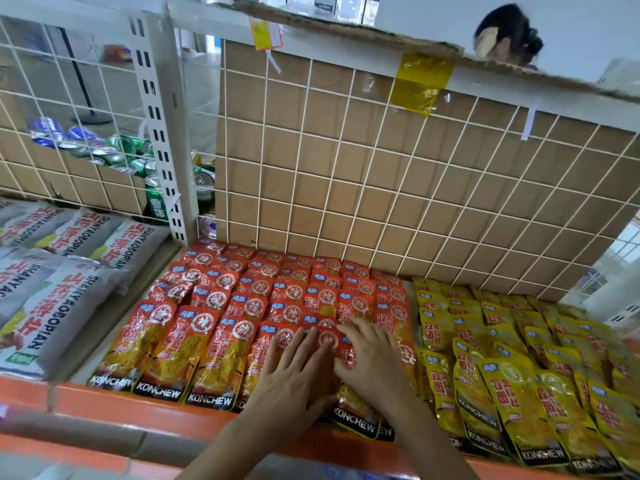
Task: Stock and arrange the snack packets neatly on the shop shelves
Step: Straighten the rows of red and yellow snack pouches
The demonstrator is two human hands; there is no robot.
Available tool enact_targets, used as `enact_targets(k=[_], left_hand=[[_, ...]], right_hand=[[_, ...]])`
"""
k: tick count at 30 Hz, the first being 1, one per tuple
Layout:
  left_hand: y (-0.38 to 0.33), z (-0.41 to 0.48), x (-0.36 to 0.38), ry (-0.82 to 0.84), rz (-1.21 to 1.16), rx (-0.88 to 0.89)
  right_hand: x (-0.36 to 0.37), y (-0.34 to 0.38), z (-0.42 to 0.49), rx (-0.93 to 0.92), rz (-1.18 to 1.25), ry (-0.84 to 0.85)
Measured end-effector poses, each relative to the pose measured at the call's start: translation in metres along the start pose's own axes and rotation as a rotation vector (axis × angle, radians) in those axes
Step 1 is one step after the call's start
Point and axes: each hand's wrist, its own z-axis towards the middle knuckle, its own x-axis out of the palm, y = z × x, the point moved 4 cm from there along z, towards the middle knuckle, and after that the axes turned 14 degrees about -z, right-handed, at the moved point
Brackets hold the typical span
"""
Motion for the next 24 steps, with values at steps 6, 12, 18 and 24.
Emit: enact_targets(k=[6,12,18,24], left_hand=[[0.000,0.000,-0.001,-0.010,0.013,0.009],[0.000,-0.001,-0.002,-0.010,0.013,0.008],[0.001,-0.006,-0.005,-0.032,0.037,0.050],[-0.003,-0.004,-0.010,-0.045,0.026,0.083]], right_hand=[[-0.001,-0.002,0.000,-0.052,-0.019,0.004],[0.006,-0.012,-0.001,-0.137,0.011,0.007],[0.007,-0.015,-0.001,-0.133,0.094,-0.029],[-0.015,-0.006,0.027,-0.069,0.194,-0.128]])
